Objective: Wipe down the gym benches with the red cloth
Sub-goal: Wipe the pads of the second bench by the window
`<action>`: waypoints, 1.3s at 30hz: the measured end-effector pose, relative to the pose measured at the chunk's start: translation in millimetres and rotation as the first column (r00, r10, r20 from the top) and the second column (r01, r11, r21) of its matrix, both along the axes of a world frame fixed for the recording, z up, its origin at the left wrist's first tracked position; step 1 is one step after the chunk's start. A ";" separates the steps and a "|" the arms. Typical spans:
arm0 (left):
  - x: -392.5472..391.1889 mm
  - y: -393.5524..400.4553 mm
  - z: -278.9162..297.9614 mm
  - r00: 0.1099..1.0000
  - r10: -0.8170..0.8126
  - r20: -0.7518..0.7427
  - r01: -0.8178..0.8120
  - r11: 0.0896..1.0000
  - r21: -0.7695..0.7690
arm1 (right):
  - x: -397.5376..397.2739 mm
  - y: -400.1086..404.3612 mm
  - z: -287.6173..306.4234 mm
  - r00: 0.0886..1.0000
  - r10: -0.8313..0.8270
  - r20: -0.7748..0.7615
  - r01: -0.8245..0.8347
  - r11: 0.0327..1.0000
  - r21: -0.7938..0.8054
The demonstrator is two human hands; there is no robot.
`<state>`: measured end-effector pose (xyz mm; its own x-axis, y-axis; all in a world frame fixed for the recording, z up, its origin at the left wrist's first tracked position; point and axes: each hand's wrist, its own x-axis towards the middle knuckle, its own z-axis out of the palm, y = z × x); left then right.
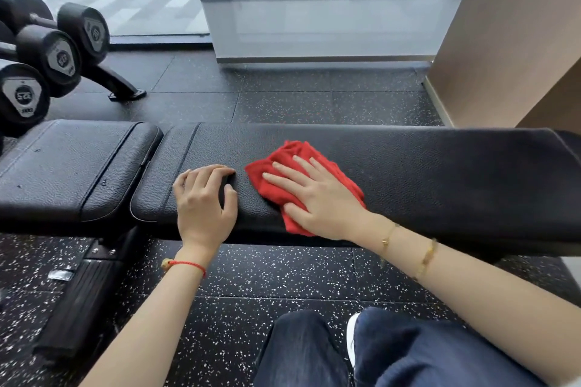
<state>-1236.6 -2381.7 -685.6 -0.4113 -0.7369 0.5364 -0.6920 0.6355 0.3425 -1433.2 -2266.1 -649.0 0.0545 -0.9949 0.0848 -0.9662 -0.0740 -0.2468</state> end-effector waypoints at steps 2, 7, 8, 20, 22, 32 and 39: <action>-0.8 0.6 -0.7 1.000 0.002 -0.001 -0.002 1.000 0.002 | -20.6 9.5 0.5 0.999 -0.040 -0.005 0.040 0.999 0.010; -0.7 1.3 0.7 1.000 0.015 -0.002 -0.015 1.000 0.001 | -38.3 -20.7 3.5 0.964 -0.265 -0.029 0.266 0.963 0.040; -0.5 1.9 0.6 1.000 0.019 0.001 -0.019 1.000 0.006 | -33.1 -27.4 3.9 0.957 -0.289 -0.035 0.291 0.955 0.051; 0.6 1.4 2.3 1.000 0.021 0.001 -0.021 1.000 -0.001 | 9.1 31.8 -0.1 0.995 0.015 -0.099 -0.013 1.000 0.020; 1.8 1.5 0.9 1.000 0.020 -0.007 -0.020 1.000 0.002 | -11.7 42.0 0.6 0.997 -0.045 -0.060 0.046 0.999 0.009; -1.4 3.5 -0.3 1.000 0.016 -0.018 -0.016 1.000 0.019 | -69.0 30.1 -0.2 0.829 -0.559 -0.017 0.559 0.829 0.033; -3.3 6.1 0.5 1.000 0.002 -0.002 -0.002 0.998 0.058 | -22.7 21.7 -0.6 0.979 -0.206 0.003 0.206 0.978 0.028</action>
<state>-1240.0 -2375.6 -685.2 -0.4090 -0.7675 0.4937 -0.6923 0.6134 0.3800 -1455.9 -2244.4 -649.7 -0.1521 -0.9867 0.0572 -0.9587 0.1332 -0.2514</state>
